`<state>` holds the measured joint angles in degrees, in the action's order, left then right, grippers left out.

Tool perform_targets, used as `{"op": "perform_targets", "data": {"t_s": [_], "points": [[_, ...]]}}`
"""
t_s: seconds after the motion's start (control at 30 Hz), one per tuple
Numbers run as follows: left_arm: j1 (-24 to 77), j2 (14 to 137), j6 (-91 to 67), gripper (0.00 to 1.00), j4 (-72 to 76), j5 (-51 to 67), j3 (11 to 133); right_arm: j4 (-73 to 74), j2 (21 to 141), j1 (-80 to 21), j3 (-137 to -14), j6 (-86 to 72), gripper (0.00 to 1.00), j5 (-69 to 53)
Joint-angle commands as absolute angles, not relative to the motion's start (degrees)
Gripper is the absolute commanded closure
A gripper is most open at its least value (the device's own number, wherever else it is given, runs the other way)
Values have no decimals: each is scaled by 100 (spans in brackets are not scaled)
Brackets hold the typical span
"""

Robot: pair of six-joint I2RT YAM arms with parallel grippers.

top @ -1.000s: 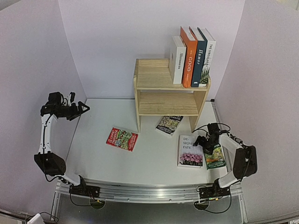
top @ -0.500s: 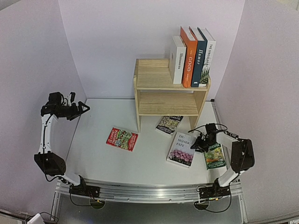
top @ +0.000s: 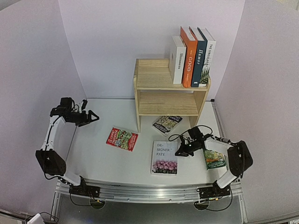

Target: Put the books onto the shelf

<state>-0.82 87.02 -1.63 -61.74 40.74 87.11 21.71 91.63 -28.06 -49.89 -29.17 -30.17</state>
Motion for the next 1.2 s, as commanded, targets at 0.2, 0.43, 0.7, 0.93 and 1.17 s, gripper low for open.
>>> {"op": "perform_targets", "data": {"t_s": [0.2, 0.43, 0.7, 0.93, 1.17], "points": [[2358, 9736, 1786, 0, -6154, 3616, 8468, 840, 9141, -4191, -5742, -2343, 100, -2196], [3146, 10659, 2827, 0, -5890, 4030, 8942, 645, 9502, -4643, -6489, -1664, 100, -2399], [3211, 11391, 2690, 0, -5113, 4546, 8980, 630, 9640, -4655, -6554, -1456, 100, -2412], [3240, 12033, 3050, 0, -5050, 5258, 9290, 612, 9628, -4655, -6618, -1212, 100, -2458], [3431, 12072, 3337, 9, -5261, 5661, 9153, 504, 9606, -4656, -6635, -1114, 100, -2319]]}}
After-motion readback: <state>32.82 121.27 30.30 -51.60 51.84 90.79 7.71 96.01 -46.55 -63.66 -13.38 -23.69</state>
